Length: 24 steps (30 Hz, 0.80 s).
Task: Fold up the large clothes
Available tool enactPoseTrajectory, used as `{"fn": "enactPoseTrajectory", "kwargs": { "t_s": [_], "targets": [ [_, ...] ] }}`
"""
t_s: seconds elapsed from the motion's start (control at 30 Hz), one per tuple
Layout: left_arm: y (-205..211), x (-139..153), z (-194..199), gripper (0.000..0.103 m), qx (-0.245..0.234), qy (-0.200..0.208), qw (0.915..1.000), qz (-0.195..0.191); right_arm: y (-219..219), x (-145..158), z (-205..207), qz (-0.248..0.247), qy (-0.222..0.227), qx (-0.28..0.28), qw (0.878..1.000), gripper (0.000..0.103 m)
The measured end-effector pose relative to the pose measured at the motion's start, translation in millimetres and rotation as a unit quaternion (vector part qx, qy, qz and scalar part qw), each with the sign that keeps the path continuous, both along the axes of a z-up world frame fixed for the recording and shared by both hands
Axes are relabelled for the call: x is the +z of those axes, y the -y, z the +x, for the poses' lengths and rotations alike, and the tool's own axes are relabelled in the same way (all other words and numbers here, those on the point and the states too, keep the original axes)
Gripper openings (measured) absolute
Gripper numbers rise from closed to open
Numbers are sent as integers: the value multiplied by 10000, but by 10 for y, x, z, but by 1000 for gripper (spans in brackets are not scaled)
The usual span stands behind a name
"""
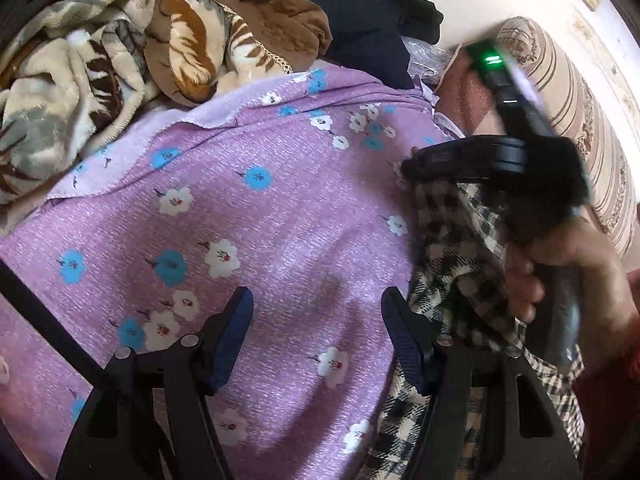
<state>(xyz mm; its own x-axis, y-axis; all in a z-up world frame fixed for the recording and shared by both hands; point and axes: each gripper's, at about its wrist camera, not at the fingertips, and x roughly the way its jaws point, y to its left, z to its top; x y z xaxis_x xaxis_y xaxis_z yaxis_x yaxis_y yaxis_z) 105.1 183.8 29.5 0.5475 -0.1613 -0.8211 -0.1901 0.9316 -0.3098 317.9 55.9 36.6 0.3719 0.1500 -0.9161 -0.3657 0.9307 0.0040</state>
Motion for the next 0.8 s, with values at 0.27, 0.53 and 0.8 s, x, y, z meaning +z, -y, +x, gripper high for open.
{"fn": "enactPoseTrajectory", "kwargs": {
  "t_s": [0.27, 0.53, 0.8],
  "targets": [
    [77, -4, 72, 65, -148, -66, 9999, 48, 914, 448, -1016, 516, 696, -586, 9945, 20],
    [581, -66, 44, 65, -951, -171, 9932, 649, 2286, -169, -1686, 229, -87, -1839, 9826, 15],
    [602, -126, 13, 65, -954, -228, 9922, 771, 3593, 162, -2352, 968, 530, -3350, 9357, 41]
  ]
}}
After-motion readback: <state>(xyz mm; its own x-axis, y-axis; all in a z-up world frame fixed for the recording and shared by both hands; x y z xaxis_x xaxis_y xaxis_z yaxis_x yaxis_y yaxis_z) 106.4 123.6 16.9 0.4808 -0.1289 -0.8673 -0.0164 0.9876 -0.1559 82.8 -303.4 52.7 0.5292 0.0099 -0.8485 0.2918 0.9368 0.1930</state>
